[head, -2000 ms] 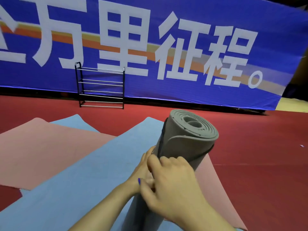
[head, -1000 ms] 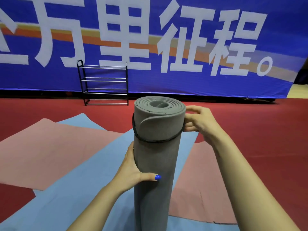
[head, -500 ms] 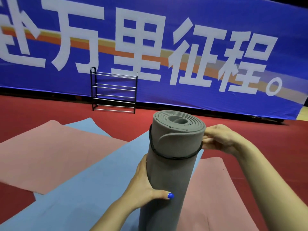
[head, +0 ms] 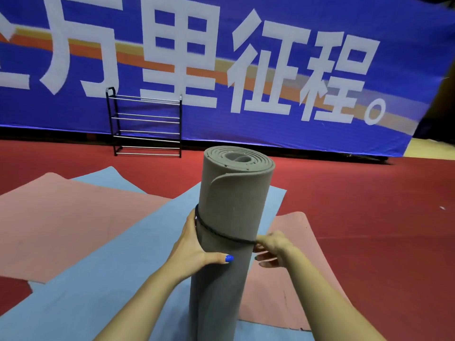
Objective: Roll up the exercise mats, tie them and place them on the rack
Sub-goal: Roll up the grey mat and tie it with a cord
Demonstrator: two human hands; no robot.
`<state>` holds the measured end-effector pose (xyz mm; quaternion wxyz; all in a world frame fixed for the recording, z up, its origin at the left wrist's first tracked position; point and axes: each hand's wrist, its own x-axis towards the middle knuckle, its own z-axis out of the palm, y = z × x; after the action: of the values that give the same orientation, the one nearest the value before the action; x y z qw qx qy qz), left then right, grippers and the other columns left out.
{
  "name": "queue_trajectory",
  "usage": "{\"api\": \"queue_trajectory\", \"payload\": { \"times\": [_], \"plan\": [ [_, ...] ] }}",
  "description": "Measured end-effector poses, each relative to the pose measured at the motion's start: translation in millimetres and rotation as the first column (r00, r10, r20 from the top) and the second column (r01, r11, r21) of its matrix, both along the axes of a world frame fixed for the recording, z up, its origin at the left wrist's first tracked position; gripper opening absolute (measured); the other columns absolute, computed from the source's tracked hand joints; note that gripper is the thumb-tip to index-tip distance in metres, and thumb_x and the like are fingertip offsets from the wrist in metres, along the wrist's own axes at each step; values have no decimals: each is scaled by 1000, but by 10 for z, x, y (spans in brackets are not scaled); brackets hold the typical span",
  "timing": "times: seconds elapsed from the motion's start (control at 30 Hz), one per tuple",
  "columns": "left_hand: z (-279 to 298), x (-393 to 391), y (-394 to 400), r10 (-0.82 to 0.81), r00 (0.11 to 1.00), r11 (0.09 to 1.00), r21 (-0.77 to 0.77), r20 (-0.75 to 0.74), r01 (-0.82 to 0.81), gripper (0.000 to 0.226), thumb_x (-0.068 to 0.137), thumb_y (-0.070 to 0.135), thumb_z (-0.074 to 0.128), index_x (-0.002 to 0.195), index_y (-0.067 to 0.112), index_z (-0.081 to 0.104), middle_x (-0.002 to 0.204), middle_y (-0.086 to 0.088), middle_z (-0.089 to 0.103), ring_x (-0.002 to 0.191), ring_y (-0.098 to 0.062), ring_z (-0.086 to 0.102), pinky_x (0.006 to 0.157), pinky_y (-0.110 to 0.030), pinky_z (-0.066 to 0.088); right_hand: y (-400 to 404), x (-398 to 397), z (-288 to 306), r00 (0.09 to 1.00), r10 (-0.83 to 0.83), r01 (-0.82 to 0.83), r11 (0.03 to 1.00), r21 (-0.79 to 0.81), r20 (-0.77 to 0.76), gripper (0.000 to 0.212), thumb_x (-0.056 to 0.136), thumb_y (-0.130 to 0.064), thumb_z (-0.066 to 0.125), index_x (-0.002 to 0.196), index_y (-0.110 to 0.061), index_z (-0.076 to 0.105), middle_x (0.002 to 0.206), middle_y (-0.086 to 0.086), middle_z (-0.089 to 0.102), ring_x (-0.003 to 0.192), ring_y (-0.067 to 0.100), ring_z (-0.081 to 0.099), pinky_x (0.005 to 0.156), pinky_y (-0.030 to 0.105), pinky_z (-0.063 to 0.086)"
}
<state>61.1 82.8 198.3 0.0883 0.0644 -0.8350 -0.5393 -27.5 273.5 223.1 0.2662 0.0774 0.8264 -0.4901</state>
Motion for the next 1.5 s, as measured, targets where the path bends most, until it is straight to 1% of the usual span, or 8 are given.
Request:
{"api": "queue_trajectory", "payload": {
  "times": [0.13,0.2,0.37,0.57,0.7,0.87,1.3,1.5],
  "plan": [
    [3,50,39,-5,999,999,47,-47,7,148,34,56,90,128,70,-23,156,17,18,139,-13,31,111,-44,36,69,42,221,987,-2,-15,995,-100,-161,11,91,-14,56,101,-12,60,100,6,60,79,20,57,72,34,53],
    [15,76,48,-14,998,999,45,-62,16,147,36,56,90,122,73,-27,156,19,17,140,-11,30,112,-44,35,107,45,346,953,0,-52,985,-163,-303,39,88,-3,49,123,-20,53,106,4,60,88,19,56,80,36,51],
    [53,92,84,0,998,996,-84,-70,-6,139,39,54,88,135,65,-12,148,21,31,127,-18,47,94,-45,51,113,189,537,847,267,-454,812,-366,-459,87,61,5,52,136,-37,34,110,0,58,94,13,58,76,27,49],
    [85,78,90,69,993,979,-184,-94,-86,130,36,61,81,143,47,10,136,15,35,124,-15,41,94,-40,49,-14,166,317,848,288,-464,809,-360,-445,134,52,-32,91,149,-39,-1,141,-13,45,125,6,49,106,34,42],
    [181,131,-16,8,995,979,201,-96,12,90,54,36,68,139,39,36,131,5,51,114,-13,55,83,-26,51,-5,175,309,837,276,-458,827,-327,-473,112,55,-28,86,144,-29,17,137,-12,42,117,-3,48,85,11,48],
    [307,163,-3,269,963,844,474,32,-252,24,87,37,60,102,19,55,112,-3,66,96,-18,67,90,-45,53,5,179,312,817,315,-487,825,-286,-482,117,57,-28,87,145,-32,12,139,-14,37,118,-4,44,82,11,46],
    [436,124,-30,272,950,846,431,155,-313,14,89,14,57,80,5,62,70,0,58,75,-16,58,84,-37,57,13,173,282,830,384,-495,842,-216,-405,119,61,-29,87,147,-40,5,141,-17,35,122,4,43,82,16,40],
    [197,75,-202,284,928,715,591,243,-373,26,88,-2,49,65,0,60,58,-5,55,62,-17,59,87,-27,52,183,-16,157,973,226,-217,846,-487,-41,50,89,-11,63,134,-23,48,128,4,56,118,26,54,86,52,52]
  ]
}}
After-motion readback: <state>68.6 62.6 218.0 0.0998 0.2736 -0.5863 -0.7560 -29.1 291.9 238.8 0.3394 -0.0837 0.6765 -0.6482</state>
